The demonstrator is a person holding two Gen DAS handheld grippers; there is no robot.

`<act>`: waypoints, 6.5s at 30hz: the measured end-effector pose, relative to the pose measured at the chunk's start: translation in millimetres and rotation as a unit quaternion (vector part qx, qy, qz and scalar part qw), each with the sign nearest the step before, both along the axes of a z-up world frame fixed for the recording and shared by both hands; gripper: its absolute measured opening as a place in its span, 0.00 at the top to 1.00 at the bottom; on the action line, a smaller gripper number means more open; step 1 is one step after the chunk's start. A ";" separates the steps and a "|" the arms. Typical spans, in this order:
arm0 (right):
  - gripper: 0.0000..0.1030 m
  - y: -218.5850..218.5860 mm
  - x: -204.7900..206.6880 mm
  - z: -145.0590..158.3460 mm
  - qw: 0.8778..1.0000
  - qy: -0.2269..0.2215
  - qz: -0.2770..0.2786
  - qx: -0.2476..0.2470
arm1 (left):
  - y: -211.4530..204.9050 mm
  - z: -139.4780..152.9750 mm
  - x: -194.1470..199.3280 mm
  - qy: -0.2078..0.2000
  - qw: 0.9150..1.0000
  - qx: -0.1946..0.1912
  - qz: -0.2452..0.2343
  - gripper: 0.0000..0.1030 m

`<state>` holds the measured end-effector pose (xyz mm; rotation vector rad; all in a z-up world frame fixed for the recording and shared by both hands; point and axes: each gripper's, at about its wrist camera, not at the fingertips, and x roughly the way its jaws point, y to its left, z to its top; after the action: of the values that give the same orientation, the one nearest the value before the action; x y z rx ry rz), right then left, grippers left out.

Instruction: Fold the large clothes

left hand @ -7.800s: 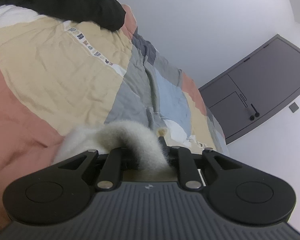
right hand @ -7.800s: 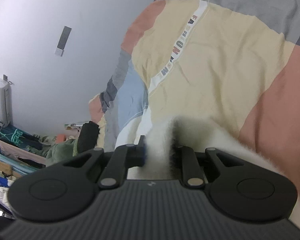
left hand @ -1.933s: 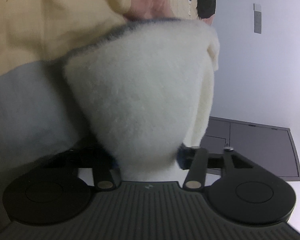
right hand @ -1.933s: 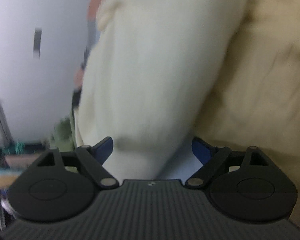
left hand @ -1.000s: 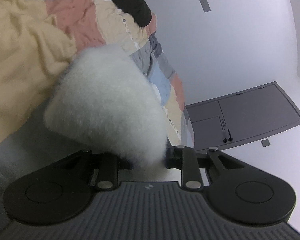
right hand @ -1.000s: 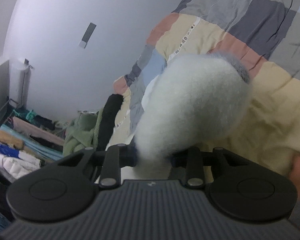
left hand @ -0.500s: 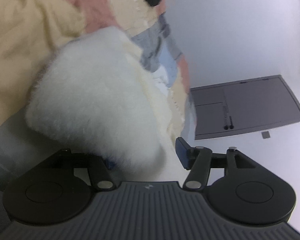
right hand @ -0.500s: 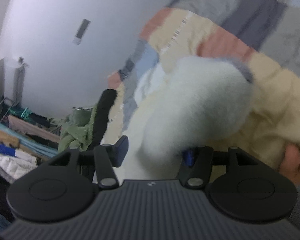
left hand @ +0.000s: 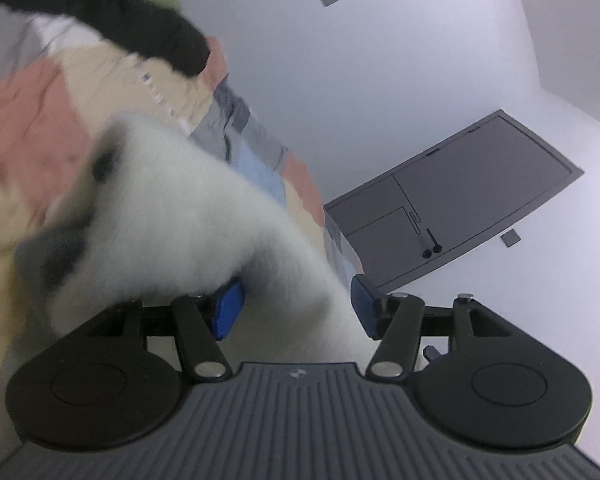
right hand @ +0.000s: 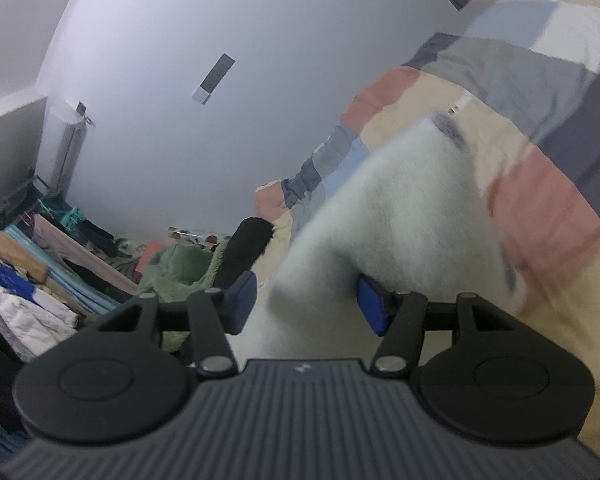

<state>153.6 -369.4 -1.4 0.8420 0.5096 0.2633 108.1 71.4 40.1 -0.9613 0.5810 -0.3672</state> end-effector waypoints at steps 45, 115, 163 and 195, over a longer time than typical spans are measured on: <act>0.07 0.8 84.7 -32.7 0.967 -0.029 -0.029 -0.251 | 21.4 -19.9 61.0 -0.019 0.962 0.252 0.100 0.24; 0.19 23.9 9.1 -40.4 0.992 -0.005 0.012 -0.127 | -58.9 -43.8 -6.6 0.025 0.987 0.158 0.024 0.23; 0.29 29.1 63.8 -149.1 0.977 0.128 -0.047 0.161 | -5.2 -137.7 50.5 0.134 0.978 -0.075 0.138 0.50; 0.52 3.3 -23.7 -85.9 0.992 0.101 0.011 0.068 | -18.6 -88.9 -82.0 0.127 0.983 -0.089 0.098 0.53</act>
<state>129.9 -366.1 -87.3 1.0016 0.6972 0.2360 26.0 52.8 -48.9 -1.2388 0.6866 -0.1214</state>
